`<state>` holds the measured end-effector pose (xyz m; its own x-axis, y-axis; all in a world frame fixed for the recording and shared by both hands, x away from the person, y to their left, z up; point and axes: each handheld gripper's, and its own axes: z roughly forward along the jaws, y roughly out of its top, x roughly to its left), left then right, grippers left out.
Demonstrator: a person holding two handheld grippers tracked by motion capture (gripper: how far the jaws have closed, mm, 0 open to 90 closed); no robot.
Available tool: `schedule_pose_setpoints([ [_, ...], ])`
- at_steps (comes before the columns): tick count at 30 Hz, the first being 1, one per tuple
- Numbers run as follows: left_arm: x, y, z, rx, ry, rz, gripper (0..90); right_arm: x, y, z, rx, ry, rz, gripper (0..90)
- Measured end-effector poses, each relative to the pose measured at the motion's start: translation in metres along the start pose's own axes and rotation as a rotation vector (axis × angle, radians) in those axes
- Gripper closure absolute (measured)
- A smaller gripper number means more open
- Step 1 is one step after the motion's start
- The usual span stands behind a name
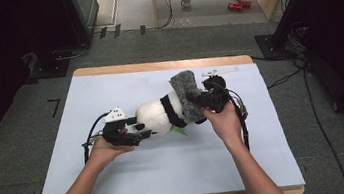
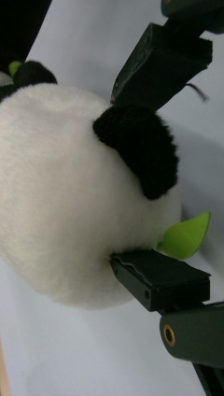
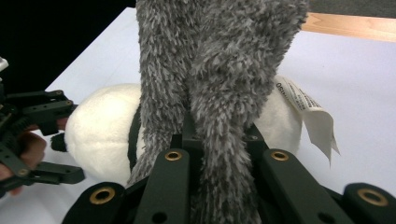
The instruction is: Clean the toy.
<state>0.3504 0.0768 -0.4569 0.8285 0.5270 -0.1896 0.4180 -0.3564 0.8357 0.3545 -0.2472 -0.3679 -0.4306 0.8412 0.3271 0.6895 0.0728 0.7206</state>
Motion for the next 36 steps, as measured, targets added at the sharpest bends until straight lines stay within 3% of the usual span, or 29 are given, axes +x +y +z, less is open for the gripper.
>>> schedule_pose_setpoints([
  [3,-0.004,-0.003,0.006,-0.043,0.058,0.035,28.8,-0.001,0.000,0.000,-0.005,0.001,0.008,79.1],
  [5,-0.004,-0.003,0.006,-0.060,0.073,0.021,40.2,-0.001,0.002,-0.004,-0.023,0.018,0.015,79.2],
  [8,-0.004,-0.002,0.005,-0.069,0.087,0.013,48.4,0.004,0.004,-0.009,-0.047,0.050,0.020,79.2],
  [13,-0.007,0.001,0.004,-0.070,0.098,0.018,55.3,0.036,0.006,-0.005,-0.045,0.124,-0.034,79.3],
  [19,-0.007,0.002,0.002,-0.051,0.073,-0.006,56.9,0.074,-0.007,0.024,0.017,0.219,-0.084,78.8],
  [22,-0.007,0.003,0.002,-0.044,0.069,-0.003,57.7,0.078,-0.016,0.042,0.058,0.210,-0.097,78.7],
  [24,-0.007,0.002,0.002,-0.033,0.068,-0.007,59.1,0.077,-0.021,0.050,0.066,0.185,-0.114,78.7],
  [27,-0.006,0.004,0.003,-0.039,0.065,-0.024,60.4,0.070,-0.019,0.049,0.061,0.155,-0.124,78.6],
  [31,-0.006,0.005,0.002,-0.030,0.062,-0.025,61.4,0.052,-0.015,0.039,0.064,0.053,-0.122,78.6],
  [34,-0.008,0.006,0.003,-0.027,0.063,-0.023,62.1,0.033,-0.013,0.030,0.063,0.069,-0.073,78.9],
  [36,-0.007,0.007,0.004,-0.027,0.062,-0.036,62.4,0.028,-0.010,0.023,0.059,0.057,-0.071,79.0],
])
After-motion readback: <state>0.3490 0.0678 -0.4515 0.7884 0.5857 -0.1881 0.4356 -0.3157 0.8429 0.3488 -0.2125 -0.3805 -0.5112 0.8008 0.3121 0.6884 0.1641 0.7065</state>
